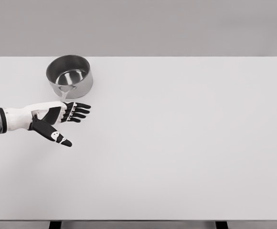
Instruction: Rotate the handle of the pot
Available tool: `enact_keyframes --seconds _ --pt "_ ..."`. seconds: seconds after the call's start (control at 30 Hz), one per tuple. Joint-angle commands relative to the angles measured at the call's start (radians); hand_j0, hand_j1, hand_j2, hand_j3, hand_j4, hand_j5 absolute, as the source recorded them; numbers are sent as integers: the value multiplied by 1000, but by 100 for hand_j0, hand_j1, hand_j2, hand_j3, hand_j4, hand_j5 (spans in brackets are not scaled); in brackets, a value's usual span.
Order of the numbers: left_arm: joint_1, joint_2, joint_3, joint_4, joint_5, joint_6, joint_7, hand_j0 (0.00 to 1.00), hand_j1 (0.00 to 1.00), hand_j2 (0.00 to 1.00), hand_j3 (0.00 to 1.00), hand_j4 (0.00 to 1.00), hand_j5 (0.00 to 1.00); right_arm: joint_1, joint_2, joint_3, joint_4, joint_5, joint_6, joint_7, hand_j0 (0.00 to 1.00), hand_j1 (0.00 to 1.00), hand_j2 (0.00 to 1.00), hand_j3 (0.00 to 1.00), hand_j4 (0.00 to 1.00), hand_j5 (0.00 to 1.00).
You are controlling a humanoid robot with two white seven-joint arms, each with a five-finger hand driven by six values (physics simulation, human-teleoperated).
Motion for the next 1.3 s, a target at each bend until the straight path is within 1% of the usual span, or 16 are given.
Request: enact_keyframes --seconds 0.0,0.13,0.33,0.8,1.07,1.27 --pt "0 3 1 2 -4 0 0 100 100 100 100 100 100 0 0 1 0 0 0 0 100 100 100 100 100 100" --pt "2 8 2 2 -16 -2 0 100 100 100 100 100 100 0 0 1 0 0 0 0 100 100 100 100 100 100" --pt "8 11 4 29 -18 -2 0 100 100 100 100 100 100 0 0 1 0 0 0 0 100 100 100 100 100 100" --pt "9 14 7 55 -31 -2 0 100 100 100 100 100 100 0 0 1 0 0 0 0 100 100 100 100 100 100" --pt "11 19 11 52 -31 -3 0 100 100 100 100 100 100 0 0 1 1 0 0 0 100 100 100 100 100 100" --pt "9 40 13 49 -31 -5 0 100 100 100 100 100 100 0 0 1 0 0 0 0 100 100 100 100 100 100"
